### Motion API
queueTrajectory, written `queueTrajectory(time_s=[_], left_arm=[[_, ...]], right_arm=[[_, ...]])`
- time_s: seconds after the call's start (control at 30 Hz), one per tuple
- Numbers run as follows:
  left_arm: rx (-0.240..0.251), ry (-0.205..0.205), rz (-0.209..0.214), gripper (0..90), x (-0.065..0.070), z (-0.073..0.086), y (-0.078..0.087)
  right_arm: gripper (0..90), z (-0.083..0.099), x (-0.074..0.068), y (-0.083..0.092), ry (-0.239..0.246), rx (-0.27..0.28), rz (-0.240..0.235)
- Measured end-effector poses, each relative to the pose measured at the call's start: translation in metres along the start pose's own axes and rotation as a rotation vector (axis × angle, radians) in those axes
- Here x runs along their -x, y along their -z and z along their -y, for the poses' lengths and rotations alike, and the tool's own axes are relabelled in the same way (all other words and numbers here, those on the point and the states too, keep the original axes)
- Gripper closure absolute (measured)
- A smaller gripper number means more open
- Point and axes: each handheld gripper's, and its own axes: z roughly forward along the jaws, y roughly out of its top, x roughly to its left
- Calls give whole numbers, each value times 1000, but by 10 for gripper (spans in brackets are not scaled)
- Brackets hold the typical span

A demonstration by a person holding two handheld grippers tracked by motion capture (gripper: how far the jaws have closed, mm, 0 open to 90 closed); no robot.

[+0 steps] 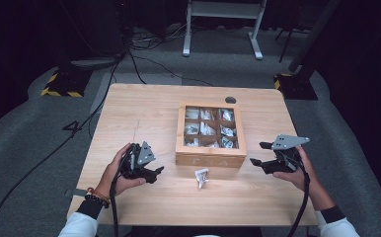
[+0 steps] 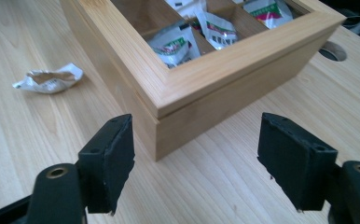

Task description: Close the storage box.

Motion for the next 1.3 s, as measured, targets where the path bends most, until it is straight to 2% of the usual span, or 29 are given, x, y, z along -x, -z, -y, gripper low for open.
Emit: queueTrajectory(time_s=[0.3,0.5,0.8,0.9,1.1,1.3], left_arm=[[-39,4,-45,175,-1,20,7],[-54,10,-60,175,-2,29,11],[-75,26,-62,174,-2,43,14],[-76,55,-57,174,-2,49,13],[-97,64,-48,174,-4,59,13],[-106,93,-41,174,-5,71,13]], right_arm=[[269,13,-1,10,6,-26,42],[269,23,-1,16,-5,-37,62],[266,41,3,20,-26,-62,82],[266,47,2,20,-35,-74,89],[263,61,3,23,-56,-97,103],[261,73,5,25,-78,-110,114]])
